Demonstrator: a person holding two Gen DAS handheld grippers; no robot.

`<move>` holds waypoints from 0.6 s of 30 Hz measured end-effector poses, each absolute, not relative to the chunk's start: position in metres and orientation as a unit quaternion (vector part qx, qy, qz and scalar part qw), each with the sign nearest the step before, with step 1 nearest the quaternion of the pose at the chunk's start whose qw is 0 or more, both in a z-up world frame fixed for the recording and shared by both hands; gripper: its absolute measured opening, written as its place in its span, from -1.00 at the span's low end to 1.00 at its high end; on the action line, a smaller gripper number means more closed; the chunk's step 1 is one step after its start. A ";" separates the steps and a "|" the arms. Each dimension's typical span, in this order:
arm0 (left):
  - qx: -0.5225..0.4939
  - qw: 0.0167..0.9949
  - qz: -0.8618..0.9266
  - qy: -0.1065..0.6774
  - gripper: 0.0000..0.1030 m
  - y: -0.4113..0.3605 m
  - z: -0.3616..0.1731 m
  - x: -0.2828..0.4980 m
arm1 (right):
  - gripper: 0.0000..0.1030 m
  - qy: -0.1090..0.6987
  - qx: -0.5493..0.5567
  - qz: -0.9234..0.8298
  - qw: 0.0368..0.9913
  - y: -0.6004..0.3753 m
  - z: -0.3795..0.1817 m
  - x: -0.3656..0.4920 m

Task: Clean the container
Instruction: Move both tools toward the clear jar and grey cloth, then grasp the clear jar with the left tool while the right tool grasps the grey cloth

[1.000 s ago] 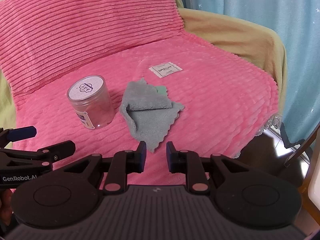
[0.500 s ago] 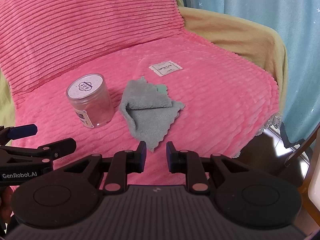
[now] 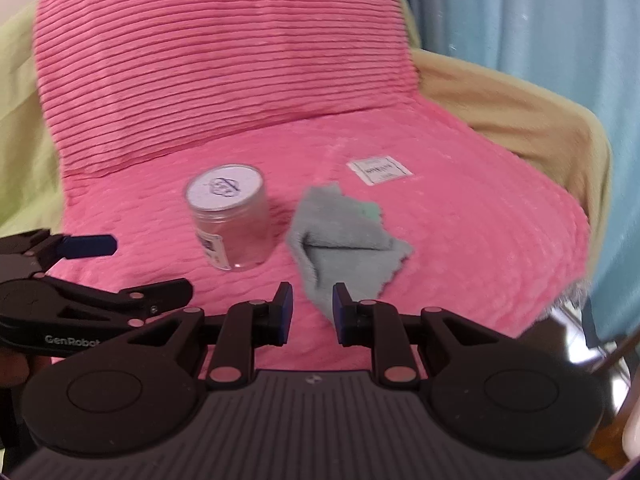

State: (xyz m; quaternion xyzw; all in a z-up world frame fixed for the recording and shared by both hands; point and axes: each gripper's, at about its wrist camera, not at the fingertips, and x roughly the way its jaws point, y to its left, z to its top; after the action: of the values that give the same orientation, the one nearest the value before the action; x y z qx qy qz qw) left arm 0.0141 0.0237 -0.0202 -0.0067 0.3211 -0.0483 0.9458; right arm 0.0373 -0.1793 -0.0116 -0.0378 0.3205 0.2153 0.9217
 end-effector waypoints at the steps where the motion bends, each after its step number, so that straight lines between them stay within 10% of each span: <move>1: -0.005 0.947 -0.049 0.317 0.98 0.025 -0.020 0.013 | -0.66 0.318 -0.044 0.220 0.921 -0.177 -0.011 0.037; 18: 0.029 0.961 -0.045 0.273 0.98 0.038 -0.048 0.038 | -0.66 0.312 -0.069 0.280 0.906 -0.150 -0.045 0.091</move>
State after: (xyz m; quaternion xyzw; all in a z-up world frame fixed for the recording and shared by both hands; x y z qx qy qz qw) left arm 0.0378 0.0380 -0.0481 0.0291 0.2727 -0.0446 0.9606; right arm 0.0911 -0.1502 -0.0451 -0.0690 0.3117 0.2795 0.9055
